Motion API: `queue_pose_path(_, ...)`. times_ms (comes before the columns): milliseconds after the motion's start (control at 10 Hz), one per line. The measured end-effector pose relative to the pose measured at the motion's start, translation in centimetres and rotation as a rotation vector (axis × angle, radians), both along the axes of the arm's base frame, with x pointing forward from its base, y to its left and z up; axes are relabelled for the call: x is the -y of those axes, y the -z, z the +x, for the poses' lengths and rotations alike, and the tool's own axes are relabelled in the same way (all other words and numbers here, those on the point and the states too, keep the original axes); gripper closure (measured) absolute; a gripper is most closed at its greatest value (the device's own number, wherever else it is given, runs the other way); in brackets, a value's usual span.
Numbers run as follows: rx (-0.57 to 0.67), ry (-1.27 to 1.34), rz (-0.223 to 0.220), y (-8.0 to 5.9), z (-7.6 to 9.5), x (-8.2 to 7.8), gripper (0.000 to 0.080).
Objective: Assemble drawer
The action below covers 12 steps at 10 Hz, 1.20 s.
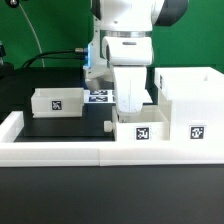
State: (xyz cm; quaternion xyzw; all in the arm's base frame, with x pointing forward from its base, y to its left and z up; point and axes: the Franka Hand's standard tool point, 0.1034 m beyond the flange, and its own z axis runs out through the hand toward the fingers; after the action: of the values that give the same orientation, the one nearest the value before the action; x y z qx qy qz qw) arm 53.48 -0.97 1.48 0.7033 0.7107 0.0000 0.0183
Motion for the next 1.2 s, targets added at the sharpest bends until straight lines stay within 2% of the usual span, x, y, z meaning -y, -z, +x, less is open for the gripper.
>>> queue_pose_path(900, 0.003, 0.007, 0.002, 0.34, 0.57, -0.09, 0.0757)
queue_pose_path(1200, 0.003, 0.042, 0.004, 0.42, 0.52, -0.65, 0.0757)
